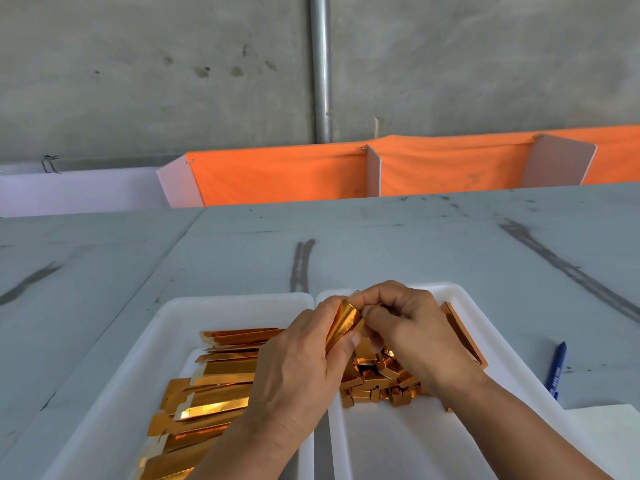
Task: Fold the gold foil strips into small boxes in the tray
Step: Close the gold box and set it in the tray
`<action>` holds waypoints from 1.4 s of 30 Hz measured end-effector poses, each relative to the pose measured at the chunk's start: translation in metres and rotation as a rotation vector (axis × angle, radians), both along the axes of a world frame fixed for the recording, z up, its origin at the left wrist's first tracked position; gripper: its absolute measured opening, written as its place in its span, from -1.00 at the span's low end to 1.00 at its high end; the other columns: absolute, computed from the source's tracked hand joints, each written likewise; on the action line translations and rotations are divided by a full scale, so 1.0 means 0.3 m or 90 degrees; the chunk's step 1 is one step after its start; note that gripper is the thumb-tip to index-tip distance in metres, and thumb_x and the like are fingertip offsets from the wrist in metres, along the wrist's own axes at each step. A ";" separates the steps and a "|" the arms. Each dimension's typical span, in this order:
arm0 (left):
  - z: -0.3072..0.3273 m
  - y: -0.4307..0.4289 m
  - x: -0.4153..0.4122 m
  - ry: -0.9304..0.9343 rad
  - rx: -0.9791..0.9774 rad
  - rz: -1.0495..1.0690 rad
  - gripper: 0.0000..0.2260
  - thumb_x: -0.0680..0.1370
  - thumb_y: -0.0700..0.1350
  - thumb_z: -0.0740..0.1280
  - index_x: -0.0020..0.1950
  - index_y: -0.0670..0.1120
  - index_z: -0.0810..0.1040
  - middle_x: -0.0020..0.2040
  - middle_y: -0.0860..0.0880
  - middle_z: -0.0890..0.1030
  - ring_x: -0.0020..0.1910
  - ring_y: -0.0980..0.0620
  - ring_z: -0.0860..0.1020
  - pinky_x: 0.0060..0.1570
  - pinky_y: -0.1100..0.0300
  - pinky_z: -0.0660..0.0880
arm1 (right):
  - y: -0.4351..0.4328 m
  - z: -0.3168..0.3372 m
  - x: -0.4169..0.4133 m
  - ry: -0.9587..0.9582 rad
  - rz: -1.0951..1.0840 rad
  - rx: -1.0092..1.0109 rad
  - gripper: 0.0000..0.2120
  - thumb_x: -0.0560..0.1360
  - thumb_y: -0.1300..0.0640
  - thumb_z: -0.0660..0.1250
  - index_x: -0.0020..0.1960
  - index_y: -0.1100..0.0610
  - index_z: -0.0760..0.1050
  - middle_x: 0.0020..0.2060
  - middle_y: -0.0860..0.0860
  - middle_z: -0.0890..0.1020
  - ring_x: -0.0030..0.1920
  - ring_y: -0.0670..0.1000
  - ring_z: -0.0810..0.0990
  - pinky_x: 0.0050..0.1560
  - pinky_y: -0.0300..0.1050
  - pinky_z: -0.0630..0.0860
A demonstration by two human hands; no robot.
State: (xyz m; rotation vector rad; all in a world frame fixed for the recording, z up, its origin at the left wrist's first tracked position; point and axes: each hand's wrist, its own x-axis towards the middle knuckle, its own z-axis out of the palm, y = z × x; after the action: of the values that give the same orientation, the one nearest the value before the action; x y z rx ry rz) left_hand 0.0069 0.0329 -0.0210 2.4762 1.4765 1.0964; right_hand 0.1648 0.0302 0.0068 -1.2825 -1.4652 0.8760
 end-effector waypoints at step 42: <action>0.012 -0.004 -0.003 -0.043 -0.006 -0.043 -0.43 0.48 0.33 0.07 0.42 0.12 0.33 -0.02 0.14 0.56 -0.09 0.17 0.56 -0.11 0.33 0.54 | 0.002 0.014 0.011 0.182 0.062 -0.052 -0.84 0.57 0.18 0.35 -0.14 0.09 0.68 -0.38 0.11 0.64 -0.38 0.04 0.61 -0.26 -0.21 0.58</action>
State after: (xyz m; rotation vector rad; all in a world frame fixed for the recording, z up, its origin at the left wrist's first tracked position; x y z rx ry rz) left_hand 0.0061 0.0318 -0.0175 2.4374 1.3658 1.1462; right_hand 0.1680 0.0307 0.0109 -1.0990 -1.2841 1.1442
